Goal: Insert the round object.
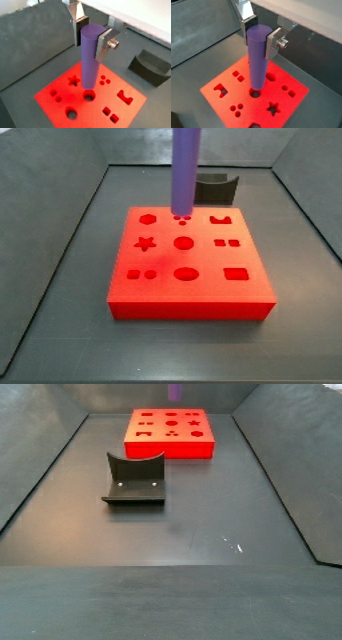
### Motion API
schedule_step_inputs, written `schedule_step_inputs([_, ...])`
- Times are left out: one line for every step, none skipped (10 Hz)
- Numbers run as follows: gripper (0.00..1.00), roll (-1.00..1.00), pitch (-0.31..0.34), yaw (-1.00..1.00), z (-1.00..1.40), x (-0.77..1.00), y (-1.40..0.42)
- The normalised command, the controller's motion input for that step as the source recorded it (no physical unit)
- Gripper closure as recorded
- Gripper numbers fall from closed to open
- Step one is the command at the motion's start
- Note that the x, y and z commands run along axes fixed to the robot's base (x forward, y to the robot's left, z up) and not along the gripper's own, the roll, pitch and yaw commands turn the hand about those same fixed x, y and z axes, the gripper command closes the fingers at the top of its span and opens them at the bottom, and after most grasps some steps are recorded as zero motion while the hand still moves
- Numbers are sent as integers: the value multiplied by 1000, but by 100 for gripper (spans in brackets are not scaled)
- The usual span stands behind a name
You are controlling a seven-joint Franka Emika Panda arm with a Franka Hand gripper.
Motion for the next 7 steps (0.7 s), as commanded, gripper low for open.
schedule_step_inputs([100,30,-107,9,-483,269,0])
schedule_step_inputs([100,100,-56,0,-406,0,0])
schedule_step_inputs([100,30,-41,-11,-326,-126,0])
schedule_step_inputs([100,-51,-113,0,-311,-54,0])
schedule_step_inputs([100,-13,-91,0,-331,-63,0])
schedule_step_inputs([100,-20,-103,0,-331,-9,0])
schedule_step_inputs([100,-21,-109,0,-334,131,0])
